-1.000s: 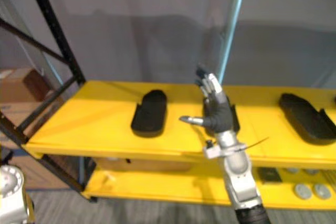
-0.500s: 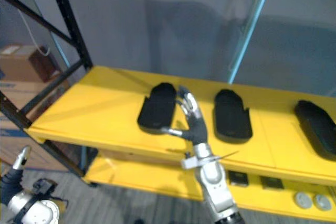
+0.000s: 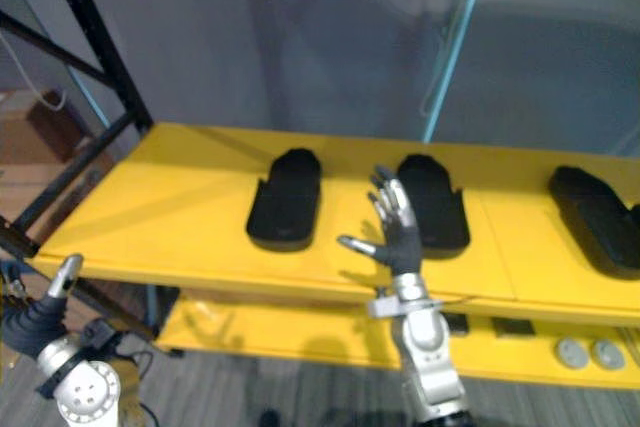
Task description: Walk over and take plastic housings, then place them on the shelf
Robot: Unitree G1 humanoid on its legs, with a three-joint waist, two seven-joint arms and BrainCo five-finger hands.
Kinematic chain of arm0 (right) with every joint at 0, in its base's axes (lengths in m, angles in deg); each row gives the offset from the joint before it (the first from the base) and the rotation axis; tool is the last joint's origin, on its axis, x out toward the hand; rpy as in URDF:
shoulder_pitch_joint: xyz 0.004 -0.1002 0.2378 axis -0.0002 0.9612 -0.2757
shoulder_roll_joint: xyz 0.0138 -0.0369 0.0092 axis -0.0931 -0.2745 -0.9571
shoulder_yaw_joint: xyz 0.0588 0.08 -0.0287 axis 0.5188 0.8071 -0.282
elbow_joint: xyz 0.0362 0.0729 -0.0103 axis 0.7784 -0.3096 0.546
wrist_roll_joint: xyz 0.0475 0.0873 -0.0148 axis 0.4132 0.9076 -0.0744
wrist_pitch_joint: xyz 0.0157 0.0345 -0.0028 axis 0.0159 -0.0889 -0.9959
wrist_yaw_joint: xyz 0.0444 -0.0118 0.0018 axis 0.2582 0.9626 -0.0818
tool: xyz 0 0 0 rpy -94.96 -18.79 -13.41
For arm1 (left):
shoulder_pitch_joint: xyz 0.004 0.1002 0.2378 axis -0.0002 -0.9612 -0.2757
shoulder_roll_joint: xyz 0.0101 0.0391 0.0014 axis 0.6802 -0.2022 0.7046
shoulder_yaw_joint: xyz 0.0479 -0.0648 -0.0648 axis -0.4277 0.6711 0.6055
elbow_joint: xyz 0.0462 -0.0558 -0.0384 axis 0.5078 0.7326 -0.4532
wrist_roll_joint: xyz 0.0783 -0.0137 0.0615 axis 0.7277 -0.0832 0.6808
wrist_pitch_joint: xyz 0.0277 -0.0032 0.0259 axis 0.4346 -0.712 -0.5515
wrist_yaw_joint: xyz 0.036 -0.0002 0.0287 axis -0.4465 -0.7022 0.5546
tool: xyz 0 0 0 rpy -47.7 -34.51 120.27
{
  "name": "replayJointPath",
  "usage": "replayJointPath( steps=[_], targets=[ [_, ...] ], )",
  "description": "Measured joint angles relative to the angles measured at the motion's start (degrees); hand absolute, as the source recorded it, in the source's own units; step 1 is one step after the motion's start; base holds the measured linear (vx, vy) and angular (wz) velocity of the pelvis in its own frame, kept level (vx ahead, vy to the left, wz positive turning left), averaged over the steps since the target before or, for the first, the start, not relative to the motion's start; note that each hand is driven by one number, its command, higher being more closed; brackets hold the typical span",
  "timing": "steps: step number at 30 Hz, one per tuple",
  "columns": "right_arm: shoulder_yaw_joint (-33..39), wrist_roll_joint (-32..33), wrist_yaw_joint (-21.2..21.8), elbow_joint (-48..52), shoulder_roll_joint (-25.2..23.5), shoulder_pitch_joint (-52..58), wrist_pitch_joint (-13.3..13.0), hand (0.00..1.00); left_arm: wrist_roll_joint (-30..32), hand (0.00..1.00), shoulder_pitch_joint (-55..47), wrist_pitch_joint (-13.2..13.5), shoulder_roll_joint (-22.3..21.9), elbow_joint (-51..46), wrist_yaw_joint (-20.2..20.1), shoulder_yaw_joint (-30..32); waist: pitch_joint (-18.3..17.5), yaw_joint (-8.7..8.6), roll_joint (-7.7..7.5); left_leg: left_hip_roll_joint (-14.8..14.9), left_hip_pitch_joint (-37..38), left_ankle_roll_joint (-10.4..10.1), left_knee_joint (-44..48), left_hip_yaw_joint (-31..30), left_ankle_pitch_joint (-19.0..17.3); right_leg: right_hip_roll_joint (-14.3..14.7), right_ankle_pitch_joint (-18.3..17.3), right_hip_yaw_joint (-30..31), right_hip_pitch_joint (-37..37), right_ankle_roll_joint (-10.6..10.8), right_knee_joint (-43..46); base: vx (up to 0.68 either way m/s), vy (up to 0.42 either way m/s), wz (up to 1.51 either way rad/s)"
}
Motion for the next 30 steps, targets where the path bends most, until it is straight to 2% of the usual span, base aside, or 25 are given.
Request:
replayJointPath(
  steps=[1, 4, 5, 7, 9, 13, 15, 18, 23, 25, 30],
  targets=[
    [-0.5, 1.2, 3.1, 0.0, 0.7, -0.2, 0.1, 0.00, -0.1, 0.00, -0.1, -1.7, 0.1, 0.7, 0.4, 0.1, 0.2, 0.09, -0.19, 0.0, 0.0, 0.0, 0.0, 0.0, 0.0, 0.0, 0.0, 0.0, 0.0, 0.1, -0.1, 0.00, 0.000, 0.00],
    [-2.1, 1.7, 6.7, 0.0, 3.3, -1.5, 1.0, 0.00, -3.5, 0.00, 0.0, -3.5, 0.7, 7.3, 1.6, 0.8, 0.3, 0.76, -0.52, -0.1, -0.2, 0.0, 0.0, -0.4, 0.0, 0.0, 0.0, -0.2, 0.1, 0.1, -0.1, 0.01, -0.002, 0.05],
    [-2.3, 1.6, 7.7, -0.1, 4.5, -2.5, 1.3, 0.00, -4.8, 0.00, 0.2, -3.6, 1.0, 12.1, 2.3, 1.7, 0.3, 0.90, -0.75, -0.2, -0.6, 0.0, 0.0, -1.0, 0.0, 0.0, 0.1, -0.9, 0.2, 0.1, 0.0, 0.02, -0.006, 0.22],
    [-1.9, 1.9, 8.8, -0.1, 6.2, -4.4, 1.7, 0.00, -6.9, 0.00, -0.1, -3.2, 1.0, 18.0, 2.7, 3.8, 0.3, 1.22, -1.27, -0.2, -1.0, 0.0, 0.0, -1.3, 0.1, 0.0, 0.5, -1.6, 0.1, 0.5, 0.2, 0.02, -0.008, 0.17],
    [-0.6, 3.7, 10.9, -1.0, 8.3, -6.6, 3.1, 0.00, -6.8, 0.00, -0.5, -1.1, 1.0, 25.1, 3.4, 7.4, 0.0, 1.92, -1.95, -0.4, -1.0, 0.0, 0.0, -1.7, 0.1, 0.0, 0.5, -1.7, 0.2, 0.4, 0.3, 0.04, -0.012, 0.07],
    [2.1, 7.9, 15.1, -1.6, 10.0, -8.3, 5.3, 0.00, -6.6, 0.00, -0.5, 1.9, 1.3, 31.1, 3.2, 10.0, 0.0, 2.39, -1.97, -0.9, -0.9, 0.0, 0.0, -2.8, 0.1, -0.1, 0.4, -3.0, 1.0, 0.3, 0.4, 0.00, -0.012, 0.15],
    [2.3, 9.7, 18.7, -1.8, 10.3, -9.1, 7.4, 0.00, -6.7, 0.00, -0.6, 3.0, 2.0, 33.3, 0.5, 10.0, 0.0, 2.47, -1.90, -0.8, -0.9, 0.0, 0.0, -2.8, 0.1, -0.1, 0.3, -3.0, 0.9, 0.1, 0.5, -0.04, 0.009, 0.02],
    [2.2, 10.6, 23.4, -1.9, 10.5, -9.4, 9.4, 0.00, -6.7, 0.00, -0.5, 2.9, 2.3, 36.1, -4.6, 9.6, 0.1, 2.42, -1.82, -0.8, -0.9, 0.1, 0.0, -2.8, 0.2, -0.3, 0.0, -3.0, 0.9, -0.2, 0.5, -0.04, 0.010, -0.02],
    [2.0, 10.5, 26.8, -3.9, 10.8, -9.6, 11.4, 0.00, -7.0, 0.00, -0.7, 0.1, 2.7, 42.4, -12.1, 7.3, 0.2, 2.41, -1.73, -0.8, -0.9, 0.3, 0.0, -2.8, 0.4, -0.4, 0.0, -3.0, 0.8, -0.1, 0.5, -0.02, 0.006, 0.00],
    [1.2, 10.5, 29.5, -5.2, 11.1, -9.9, 12.6, 0.00, -8.7, 0.00, -1.2, -1.3, 3.2, 45.0, -15.5, 5.4, 0.3, 2.44, -1.78, -0.8, -0.9, 0.3, 0.0, -2.8, 0.4, -0.5, 0.0, -3.0, 0.8, 0.0, 0.5, 0.00, 0.000, 0.00],
    [-4.1, 10.5, 33.8, -7.4, 12.8, -12.3, 15.2, 0.00, -9.2, 0.00, -1.6, -1.9, 6.3, 51.3, -19.3, 1.3, 0.6, 2.71, -2.09, -0.5, -0.9, 0.4, 0.0, -2.9, 0.4, -0.4, 0.1, -3.0, 0.9, 0.1, 0.3, 0.00, 0.000, 0.00]
  ],
)
